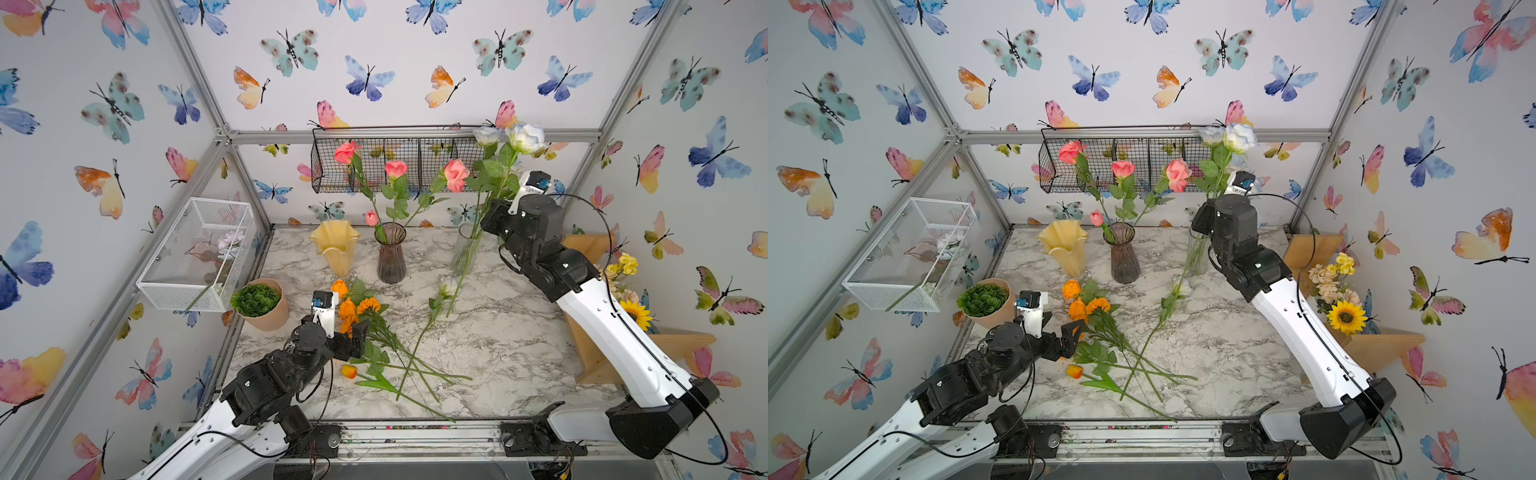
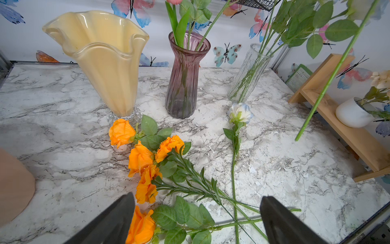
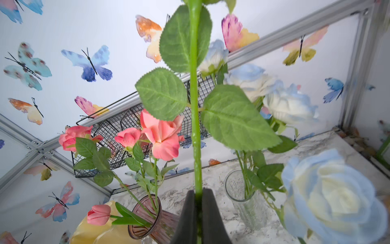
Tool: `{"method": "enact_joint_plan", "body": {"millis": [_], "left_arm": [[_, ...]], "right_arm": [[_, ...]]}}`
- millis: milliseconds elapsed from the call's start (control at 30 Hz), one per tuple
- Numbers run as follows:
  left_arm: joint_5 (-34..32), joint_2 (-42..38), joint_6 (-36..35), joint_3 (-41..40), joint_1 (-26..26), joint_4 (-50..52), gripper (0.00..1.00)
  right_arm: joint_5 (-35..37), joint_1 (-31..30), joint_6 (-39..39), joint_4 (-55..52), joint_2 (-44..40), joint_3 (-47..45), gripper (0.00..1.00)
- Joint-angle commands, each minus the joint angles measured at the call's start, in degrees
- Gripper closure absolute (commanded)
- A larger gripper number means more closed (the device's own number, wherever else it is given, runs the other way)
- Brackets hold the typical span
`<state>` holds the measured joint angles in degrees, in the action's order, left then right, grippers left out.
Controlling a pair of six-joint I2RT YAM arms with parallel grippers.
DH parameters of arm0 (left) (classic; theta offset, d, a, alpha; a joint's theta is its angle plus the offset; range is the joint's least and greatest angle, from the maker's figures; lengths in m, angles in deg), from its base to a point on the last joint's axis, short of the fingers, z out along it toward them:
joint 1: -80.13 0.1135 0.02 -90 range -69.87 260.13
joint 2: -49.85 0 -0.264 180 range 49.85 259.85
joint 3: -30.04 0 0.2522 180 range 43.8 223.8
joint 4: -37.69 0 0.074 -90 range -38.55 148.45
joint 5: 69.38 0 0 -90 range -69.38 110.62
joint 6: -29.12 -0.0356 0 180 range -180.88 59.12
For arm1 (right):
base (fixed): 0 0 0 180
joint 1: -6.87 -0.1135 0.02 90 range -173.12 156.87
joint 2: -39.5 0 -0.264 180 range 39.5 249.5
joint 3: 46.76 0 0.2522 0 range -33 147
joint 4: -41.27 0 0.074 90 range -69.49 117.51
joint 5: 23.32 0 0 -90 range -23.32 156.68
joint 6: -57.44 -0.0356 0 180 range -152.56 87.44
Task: Arrange the flowers in different vases according to their colors
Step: Insert the flower into the vase.
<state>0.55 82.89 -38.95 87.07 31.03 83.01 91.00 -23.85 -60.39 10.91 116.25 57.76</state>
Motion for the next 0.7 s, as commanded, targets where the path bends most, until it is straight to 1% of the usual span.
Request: {"method": "enact_joint_plan", "body": {"millis": [0, 200, 333, 533, 667], "left_arm": [[-0.1, 0.4, -0.1, -0.3, 0.3, -0.7, 0.01], [0.6, 1.0, -0.2, -0.3, 0.3, -0.8, 0.01], [0.9, 1.3, -0.3, -0.3, 0.3, -0.9, 0.01], [1.3, 2.5, -0.4, -0.3, 0.3, -0.9, 0.01], [1.6, 3.4, -0.5, -0.2, 0.3, -1.0, 0.01]], "right_arm": [[4.2, 0.2, 6.8, 4.6, -2.2, 2.0, 0.98], [7.5, 0.5, 14.9, 14.4, -0.7, 4.6, 0.98], [5.9, 2.2, 19.1, 23.8, 1.8, 4.8, 0.98], [2.8, 6.5, 20.3, 32.7, 7.2, 6.7, 0.98], [0.7, 9.0, 19.5, 34.4, 11.7, 10.4, 0.98]]}}
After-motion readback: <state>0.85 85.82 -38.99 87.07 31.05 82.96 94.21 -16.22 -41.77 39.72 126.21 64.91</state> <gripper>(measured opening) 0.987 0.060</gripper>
